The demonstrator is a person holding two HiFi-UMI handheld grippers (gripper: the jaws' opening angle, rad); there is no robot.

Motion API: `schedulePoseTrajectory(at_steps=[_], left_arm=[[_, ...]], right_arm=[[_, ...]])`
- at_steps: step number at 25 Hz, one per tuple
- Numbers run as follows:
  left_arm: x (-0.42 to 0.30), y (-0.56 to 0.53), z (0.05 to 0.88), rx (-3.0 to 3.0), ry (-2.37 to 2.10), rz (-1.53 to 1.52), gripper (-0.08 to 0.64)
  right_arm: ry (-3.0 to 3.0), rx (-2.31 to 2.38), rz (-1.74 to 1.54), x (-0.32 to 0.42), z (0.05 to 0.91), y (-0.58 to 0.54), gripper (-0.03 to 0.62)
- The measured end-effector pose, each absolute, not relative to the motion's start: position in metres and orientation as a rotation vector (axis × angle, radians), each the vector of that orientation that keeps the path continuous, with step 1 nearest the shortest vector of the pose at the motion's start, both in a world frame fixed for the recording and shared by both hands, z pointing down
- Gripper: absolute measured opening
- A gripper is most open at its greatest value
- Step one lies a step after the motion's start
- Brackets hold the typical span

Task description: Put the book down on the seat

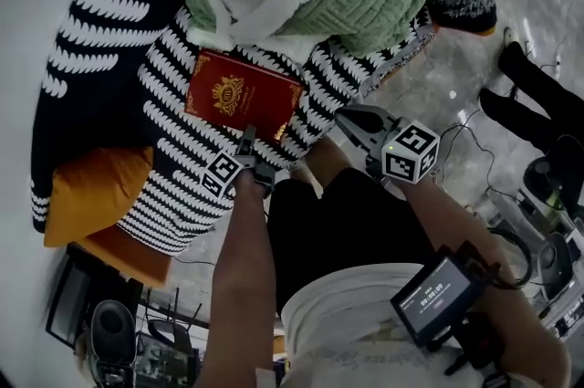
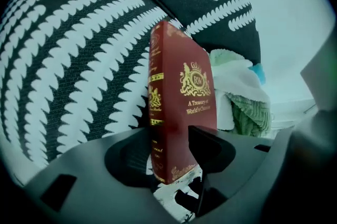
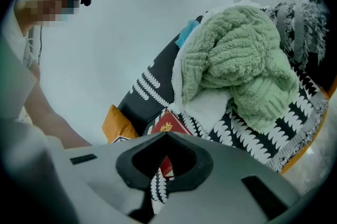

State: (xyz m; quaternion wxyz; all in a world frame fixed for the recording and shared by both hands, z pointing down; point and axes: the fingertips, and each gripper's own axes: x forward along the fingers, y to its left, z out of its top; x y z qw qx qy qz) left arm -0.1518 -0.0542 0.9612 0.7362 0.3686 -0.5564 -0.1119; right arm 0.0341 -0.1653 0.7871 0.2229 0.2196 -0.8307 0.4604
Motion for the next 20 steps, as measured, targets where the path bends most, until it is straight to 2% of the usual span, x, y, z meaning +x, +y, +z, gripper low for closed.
schedulePoseTrajectory(at_steps=[2,11,20], left_arm=[[-0.154,-0.040,0.953,0.785,-1.234,-0.187,0.204],[-0.151,-0.046,0.952,0.874,-1.225,-0.168,0.202],[-0.148,-0.053,0.873,1.025,-1.182,-0.074,0.084]], right_arm=[[-2.266,0.598,1.321,0.035,0.783,-0.158,0.014],[-2.297,0.596,1.282,0.028,0.786,-0.147,0.014],[-2.320,0.543,1.290,0.014,0.755,-0.144,0.014]])
